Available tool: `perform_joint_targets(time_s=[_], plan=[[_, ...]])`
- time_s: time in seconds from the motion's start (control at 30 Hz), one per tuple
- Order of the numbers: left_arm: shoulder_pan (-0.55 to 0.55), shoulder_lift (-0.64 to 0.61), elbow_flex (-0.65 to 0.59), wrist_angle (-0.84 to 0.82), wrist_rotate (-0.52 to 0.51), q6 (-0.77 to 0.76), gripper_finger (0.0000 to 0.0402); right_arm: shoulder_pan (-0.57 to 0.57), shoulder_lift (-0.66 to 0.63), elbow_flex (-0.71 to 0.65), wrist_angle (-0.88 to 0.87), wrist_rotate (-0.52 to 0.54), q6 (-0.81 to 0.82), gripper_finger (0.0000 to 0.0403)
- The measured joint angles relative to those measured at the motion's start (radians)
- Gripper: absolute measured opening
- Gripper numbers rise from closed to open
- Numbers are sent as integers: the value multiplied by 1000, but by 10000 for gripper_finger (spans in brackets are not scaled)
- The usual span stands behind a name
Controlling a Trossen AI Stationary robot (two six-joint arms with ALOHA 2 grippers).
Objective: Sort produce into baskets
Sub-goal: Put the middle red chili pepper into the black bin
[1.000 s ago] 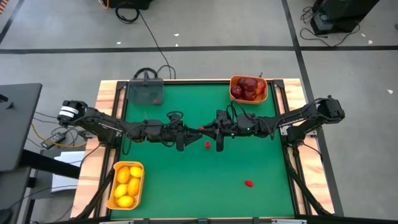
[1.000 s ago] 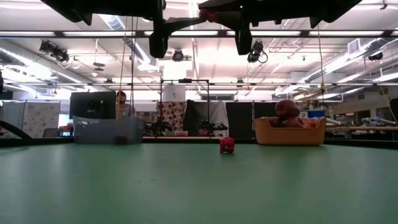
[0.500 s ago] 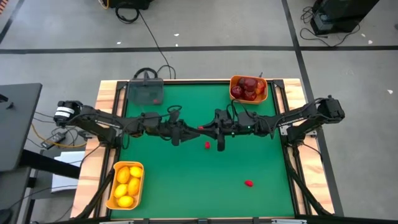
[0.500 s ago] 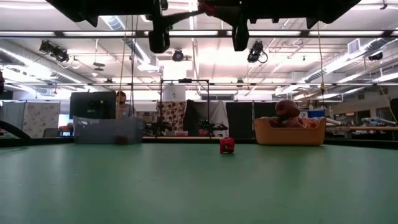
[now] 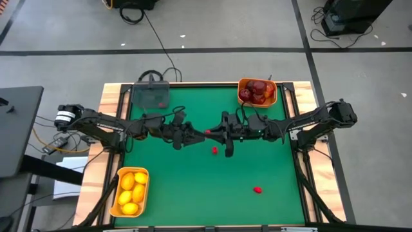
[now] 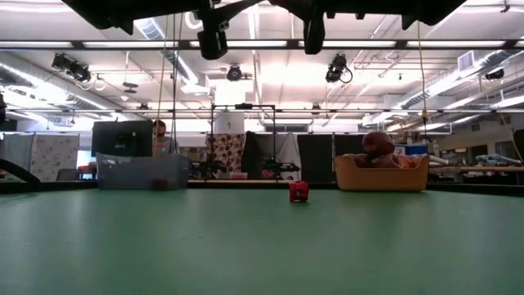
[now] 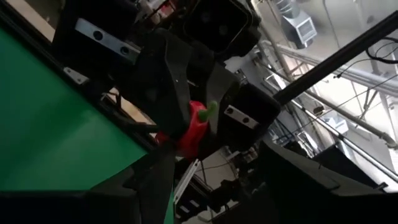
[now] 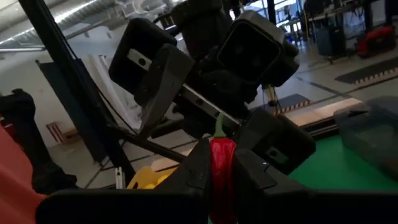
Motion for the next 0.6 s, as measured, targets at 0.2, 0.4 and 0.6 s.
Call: perform_joint_targets(time_s=[0.2, 0.4, 0.6], plan=[[2, 0, 0, 0, -56, 144, 239, -26, 0, 0, 2, 63, 161, 49], [3, 1, 0, 2, -149, 326, 239, -65, 0, 0, 9, 85, 455, 60], [0, 2, 0, 1, -178, 466, 239, -65, 0, 1, 11, 94, 530, 67]])
